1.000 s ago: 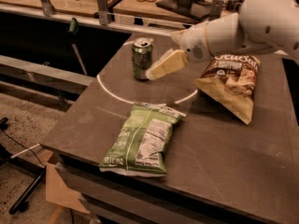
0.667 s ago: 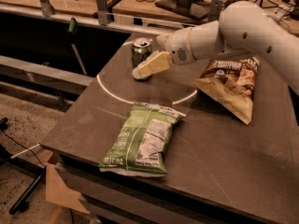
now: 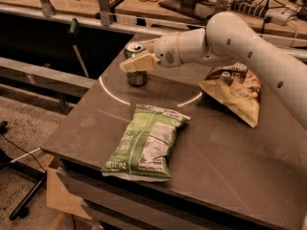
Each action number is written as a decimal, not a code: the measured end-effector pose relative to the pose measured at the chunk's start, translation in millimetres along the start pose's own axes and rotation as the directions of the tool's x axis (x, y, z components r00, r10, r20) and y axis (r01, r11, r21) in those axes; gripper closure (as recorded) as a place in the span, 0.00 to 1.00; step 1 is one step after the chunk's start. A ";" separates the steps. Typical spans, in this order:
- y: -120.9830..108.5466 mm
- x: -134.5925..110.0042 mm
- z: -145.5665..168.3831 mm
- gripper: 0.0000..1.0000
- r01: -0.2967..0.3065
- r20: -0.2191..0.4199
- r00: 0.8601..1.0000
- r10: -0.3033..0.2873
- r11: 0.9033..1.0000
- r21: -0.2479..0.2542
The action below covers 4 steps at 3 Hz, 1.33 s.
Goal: Pick green can
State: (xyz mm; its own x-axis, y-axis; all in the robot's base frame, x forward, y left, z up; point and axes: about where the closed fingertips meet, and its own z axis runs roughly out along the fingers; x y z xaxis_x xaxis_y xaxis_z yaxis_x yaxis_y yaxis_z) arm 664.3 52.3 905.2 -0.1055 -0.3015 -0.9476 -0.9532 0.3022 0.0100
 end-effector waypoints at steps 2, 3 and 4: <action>11.0 -48.8 -17.9 0.85 0.038 0.153 0.988 -0.034 0.999 -0.024; 18.0 -88.7 -58.5 1.00 0.082 0.236 0.969 -0.079 0.997 0.000; 17.6 -91.5 -63.0 1.00 0.083 0.243 0.967 -0.081 0.997 0.004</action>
Offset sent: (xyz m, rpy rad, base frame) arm -0.0246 -0.0237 0.1261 0.2834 -0.1796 0.0475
